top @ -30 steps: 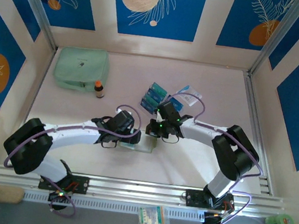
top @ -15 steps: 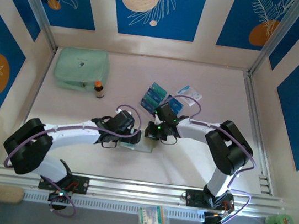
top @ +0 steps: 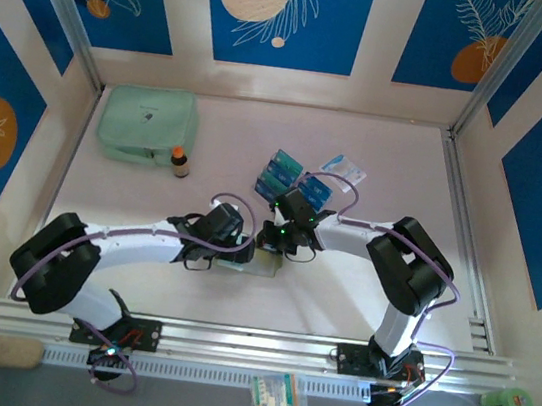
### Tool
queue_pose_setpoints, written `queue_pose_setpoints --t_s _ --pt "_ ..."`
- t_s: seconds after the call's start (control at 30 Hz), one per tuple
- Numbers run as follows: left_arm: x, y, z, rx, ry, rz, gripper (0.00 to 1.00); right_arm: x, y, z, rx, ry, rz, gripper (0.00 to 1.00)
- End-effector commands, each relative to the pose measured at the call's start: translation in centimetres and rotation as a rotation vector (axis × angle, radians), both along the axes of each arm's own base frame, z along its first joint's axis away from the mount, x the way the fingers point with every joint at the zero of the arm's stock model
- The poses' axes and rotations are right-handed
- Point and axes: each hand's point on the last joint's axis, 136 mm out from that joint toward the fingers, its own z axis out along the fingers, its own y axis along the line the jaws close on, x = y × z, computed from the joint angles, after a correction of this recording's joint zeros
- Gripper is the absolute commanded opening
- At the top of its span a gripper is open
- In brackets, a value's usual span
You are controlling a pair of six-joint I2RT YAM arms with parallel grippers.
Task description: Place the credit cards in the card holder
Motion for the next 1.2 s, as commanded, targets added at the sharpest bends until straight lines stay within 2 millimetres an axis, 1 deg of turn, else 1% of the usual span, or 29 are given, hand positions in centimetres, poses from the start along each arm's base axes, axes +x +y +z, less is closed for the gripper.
queue_pose_setpoints --t_s 0.0,0.13,0.3,0.43,0.53,0.57,0.93,1.07,1.17 --pt "-0.6 0.0 -1.0 0.019 0.009 -0.031 1.00 -0.5 0.5 0.2 0.020 0.033 0.008 0.00" --pt "-0.8 0.3 -1.5 0.026 0.013 -0.027 1.00 -0.4 0.6 0.6 0.033 0.030 0.007 0.00" --pt "-0.9 0.3 -1.8 0.026 0.016 -0.030 0.95 -0.1 0.1 1.7 0.045 0.008 -0.010 0.01" --pt "-1.0 0.4 -1.9 0.022 0.015 -0.028 0.92 0.3 -0.9 3.0 0.058 -0.023 -0.046 0.16" --pt "-1.0 0.4 -2.0 0.018 0.016 -0.027 0.90 0.3 -1.6 2.9 0.057 -0.025 -0.070 0.25" --pt "-1.0 0.3 -2.0 0.017 0.015 -0.027 0.90 0.2 -1.6 2.7 0.058 -0.021 -0.073 0.26" --pt "-1.1 0.5 -1.9 0.018 0.012 -0.023 0.90 0.0 -0.7 1.1 0.078 0.028 -0.063 0.28" --pt "-1.1 0.5 -2.0 0.018 0.013 -0.021 0.90 0.1 -0.1 0.9 0.092 0.041 -0.043 0.29" --pt "-1.1 0.6 -1.9 0.017 0.012 -0.022 0.91 0.0 0.3 1.4 0.111 0.037 -0.027 0.29"
